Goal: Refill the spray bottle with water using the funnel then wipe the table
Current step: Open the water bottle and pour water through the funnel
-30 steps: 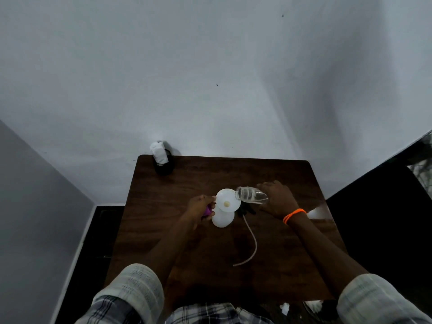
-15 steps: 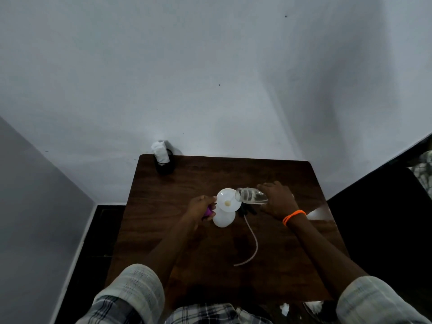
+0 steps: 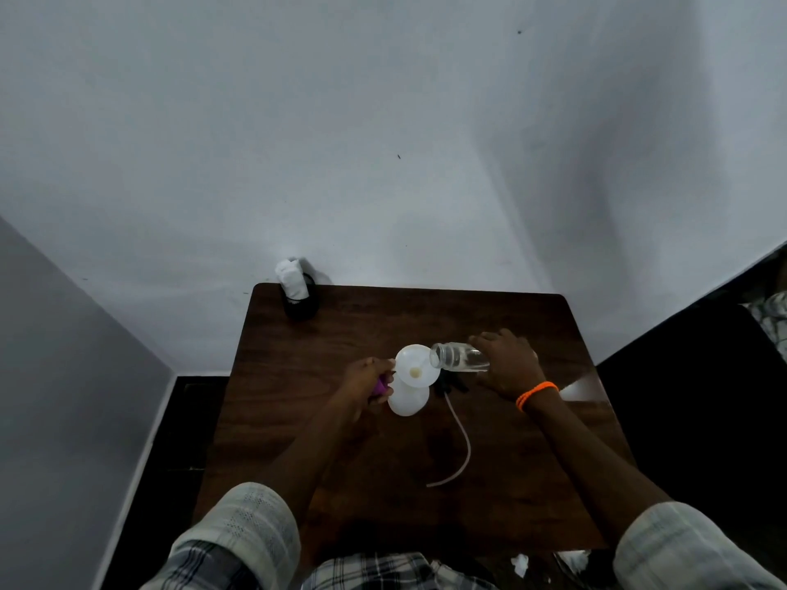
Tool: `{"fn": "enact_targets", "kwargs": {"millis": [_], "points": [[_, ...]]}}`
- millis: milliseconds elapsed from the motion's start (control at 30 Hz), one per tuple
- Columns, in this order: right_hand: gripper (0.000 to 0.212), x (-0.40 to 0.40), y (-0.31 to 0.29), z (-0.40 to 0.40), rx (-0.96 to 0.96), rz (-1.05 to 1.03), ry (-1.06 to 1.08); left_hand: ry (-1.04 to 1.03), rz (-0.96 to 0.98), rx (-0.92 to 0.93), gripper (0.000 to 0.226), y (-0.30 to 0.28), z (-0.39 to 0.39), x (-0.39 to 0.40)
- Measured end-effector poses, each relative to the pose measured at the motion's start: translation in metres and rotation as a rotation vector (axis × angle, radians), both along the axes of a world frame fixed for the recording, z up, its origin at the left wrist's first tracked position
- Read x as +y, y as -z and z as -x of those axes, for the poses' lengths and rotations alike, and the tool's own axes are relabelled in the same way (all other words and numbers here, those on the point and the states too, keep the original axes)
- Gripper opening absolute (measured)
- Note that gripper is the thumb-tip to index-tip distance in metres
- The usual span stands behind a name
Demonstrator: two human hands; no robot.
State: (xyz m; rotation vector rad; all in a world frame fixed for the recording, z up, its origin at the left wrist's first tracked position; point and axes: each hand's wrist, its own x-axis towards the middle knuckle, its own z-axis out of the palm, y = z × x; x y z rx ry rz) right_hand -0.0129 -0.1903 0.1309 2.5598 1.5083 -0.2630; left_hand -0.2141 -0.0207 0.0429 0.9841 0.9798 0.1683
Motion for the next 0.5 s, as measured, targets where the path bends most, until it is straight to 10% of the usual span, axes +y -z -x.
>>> {"fn": "enact_targets", "kwargs": {"millis": [500], "points": [[0.069, 0.0017, -0.0039, -0.0019, -0.034, 0.010, -0.009, 0.008, -0.001, 0.004, 0.022, 0.0033, 0.0002, 0.0003]]}}
